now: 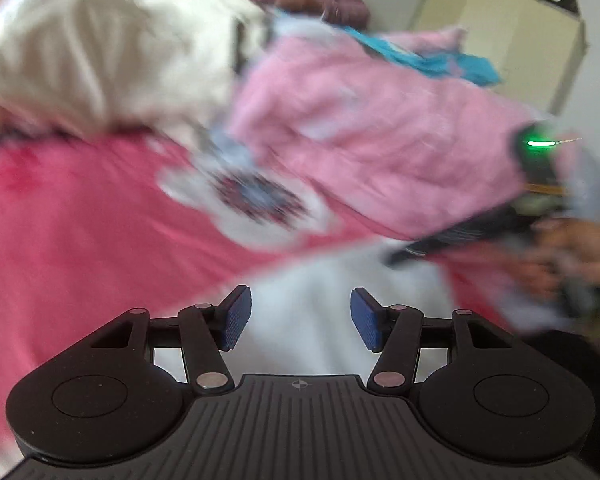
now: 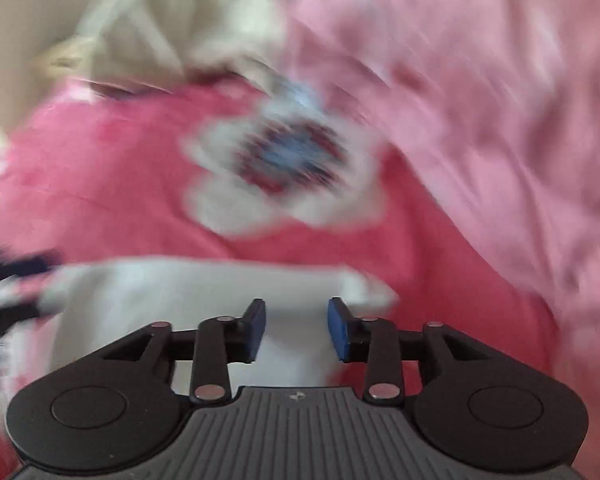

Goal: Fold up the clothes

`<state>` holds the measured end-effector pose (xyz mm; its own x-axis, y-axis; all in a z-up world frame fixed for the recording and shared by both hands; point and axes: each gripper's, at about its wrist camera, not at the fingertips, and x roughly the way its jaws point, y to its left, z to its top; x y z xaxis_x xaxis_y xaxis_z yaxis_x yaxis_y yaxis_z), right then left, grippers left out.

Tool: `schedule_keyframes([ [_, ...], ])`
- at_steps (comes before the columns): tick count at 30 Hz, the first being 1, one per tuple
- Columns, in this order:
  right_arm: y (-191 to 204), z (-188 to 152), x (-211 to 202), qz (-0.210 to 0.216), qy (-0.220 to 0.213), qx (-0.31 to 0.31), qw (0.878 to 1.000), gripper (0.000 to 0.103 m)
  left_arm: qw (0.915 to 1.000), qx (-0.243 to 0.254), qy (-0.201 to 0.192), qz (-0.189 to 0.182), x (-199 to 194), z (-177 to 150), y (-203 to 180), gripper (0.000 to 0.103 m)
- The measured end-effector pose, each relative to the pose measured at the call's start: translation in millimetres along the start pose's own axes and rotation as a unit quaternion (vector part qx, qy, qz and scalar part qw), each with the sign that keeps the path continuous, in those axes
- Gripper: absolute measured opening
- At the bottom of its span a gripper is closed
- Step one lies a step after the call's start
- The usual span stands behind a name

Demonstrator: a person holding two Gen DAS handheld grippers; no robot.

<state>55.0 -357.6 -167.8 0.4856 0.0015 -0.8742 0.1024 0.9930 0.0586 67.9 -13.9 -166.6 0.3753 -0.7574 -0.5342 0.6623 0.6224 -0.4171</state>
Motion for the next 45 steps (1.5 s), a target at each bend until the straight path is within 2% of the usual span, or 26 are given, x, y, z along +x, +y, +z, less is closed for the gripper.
schedule_keyframes([
  [1,-12,-2,-4,-0.026,-0.003,0.031,0.999,0.017,0.9997,-0.010,0.021,-0.011,1,-9,-6,0.055],
  [2,-23,-4,-14,-0.048,-0.013,0.061,0.997,0.017,0.9990,-0.014,0.038,-0.017,2,-18,-12,0.055],
  [3,-32,-5,-28,-0.051,-0.024,0.082,0.995,0.017,0.9989,-0.005,0.045,-0.013,1,-27,-17,0.055],
  [6,-33,-10,-64,0.009,-0.040,0.100,0.994,0.017,0.9992,-0.005,0.039,-0.012,-10,-36,-21,0.055],
  [8,-14,-12,-76,0.058,-0.032,0.074,0.995,0.017,0.9986,-0.016,0.047,-0.018,-10,-37,-22,0.055],
  [10,8,-17,-78,0.098,-0.021,0.051,0.994,0.017,0.9981,-0.004,0.059,-0.016,-8,-43,-28,0.055],
  [13,34,-32,-63,0.109,0.009,0.025,0.994,0.017,0.9969,0.022,0.075,-0.006,-7,-59,-42,0.055],
  [17,50,-69,-52,0.074,0.056,-0.013,0.996,0.017,0.9929,0.079,0.090,0.000,-17,-87,-70,0.055],
  [21,52,-96,-80,0.085,0.052,0.011,0.995,0.017,0.9823,0.155,0.105,0.001,-31,-111,-98,0.055],
  [24,76,-112,-101,0.110,0.031,-0.030,0.993,0.017,0.9702,0.216,0.111,-0.002,-43,-124,-114,0.055],
  [26,92,-127,-104,0.120,0.044,-0.059,0.990,0.016,0.9639,0.244,0.106,0.006,-51,-128,-120,0.055],
  [27,98,-135,-98,0.118,0.065,-0.068,0.989,0.016,0.9625,0.250,0.104,0.010,-55,-128,-121,0.055],
  [29,103,-155,-92,0.107,0.106,-0.081,0.985,0.015,0.9670,0.233,0.101,0.020,-63,-123,-115,0.055],
  [30,104,-162,-94,0.102,0.111,-0.087,0.985,0.015,0.9698,0.221,0.099,0.026,-67,-119,-111,0.055],
  [32,105,-162,-108,0.096,0.100,-0.089,0.986,0.016,0.9770,0.187,0.094,0.039,-76,-111,-100,0.055],
  [37,113,-144,-126,0.094,0.020,-0.077,0.992,0.017,0.9877,0.122,0.078,0.060,-75,-87,-81,0.056],
  [39,113,-144,-118,0.105,0.024,-0.060,0.992,0.017,0.9910,0.089,0.082,0.058,-64,-80,-72,0.058],
  [42,108,-162,-100,0.095,0.060,-0.050,0.992,0.017,0.9928,0.044,0.096,0.056,-51,-77,-64,0.058],
  [45,103,-173,-100,0.101,0.051,-0.031,0.993,0.016,0.9923,0.027,0.109,0.053,-44,-79,-65,0.059],
])
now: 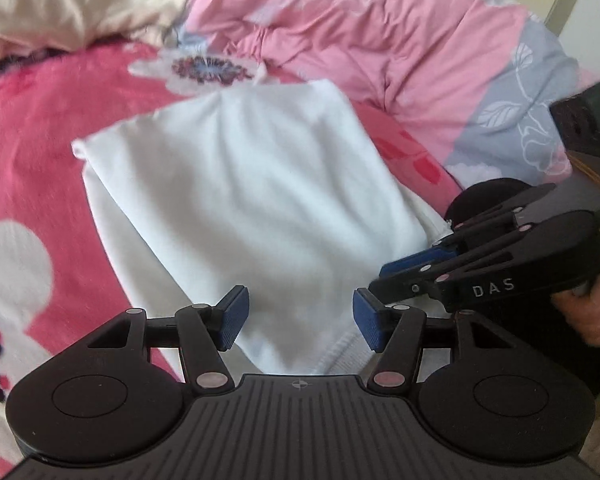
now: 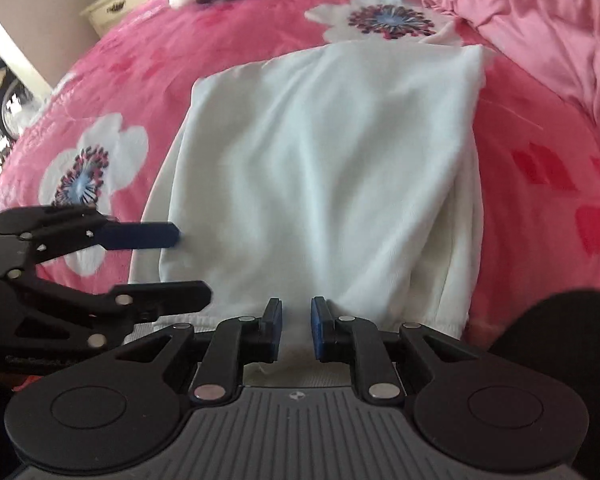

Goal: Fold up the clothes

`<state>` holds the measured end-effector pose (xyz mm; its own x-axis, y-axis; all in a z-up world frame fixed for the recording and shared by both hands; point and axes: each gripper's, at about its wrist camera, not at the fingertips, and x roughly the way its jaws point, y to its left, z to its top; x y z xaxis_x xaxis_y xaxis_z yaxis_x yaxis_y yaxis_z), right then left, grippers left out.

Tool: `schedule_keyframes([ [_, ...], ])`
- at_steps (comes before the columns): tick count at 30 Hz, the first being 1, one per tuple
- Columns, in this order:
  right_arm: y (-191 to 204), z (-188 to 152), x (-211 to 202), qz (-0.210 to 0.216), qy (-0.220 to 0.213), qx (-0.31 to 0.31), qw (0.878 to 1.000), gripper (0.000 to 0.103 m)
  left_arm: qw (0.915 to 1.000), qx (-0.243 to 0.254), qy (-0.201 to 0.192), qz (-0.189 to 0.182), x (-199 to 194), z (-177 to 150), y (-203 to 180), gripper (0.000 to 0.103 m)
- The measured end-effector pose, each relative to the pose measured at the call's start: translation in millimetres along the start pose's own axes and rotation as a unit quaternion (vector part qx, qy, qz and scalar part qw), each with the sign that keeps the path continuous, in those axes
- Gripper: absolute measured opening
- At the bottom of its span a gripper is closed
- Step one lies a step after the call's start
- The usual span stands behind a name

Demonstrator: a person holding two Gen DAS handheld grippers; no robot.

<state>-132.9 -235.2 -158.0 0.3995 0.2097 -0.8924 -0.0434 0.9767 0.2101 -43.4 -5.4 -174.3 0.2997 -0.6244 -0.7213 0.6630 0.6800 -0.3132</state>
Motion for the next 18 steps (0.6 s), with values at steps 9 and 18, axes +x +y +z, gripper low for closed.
schedule_keyframes([
  [9,-2,-4,-7,0.002,-0.029,0.005,1.000,0.017,0.9988,-0.036,0.030,0.016,8,-8,-3,0.070],
  [18,-3,8,-25,-0.019,-0.095,0.005,0.995,0.017,0.9978,-0.044,0.013,0.048,-10,-5,-5,0.094],
])
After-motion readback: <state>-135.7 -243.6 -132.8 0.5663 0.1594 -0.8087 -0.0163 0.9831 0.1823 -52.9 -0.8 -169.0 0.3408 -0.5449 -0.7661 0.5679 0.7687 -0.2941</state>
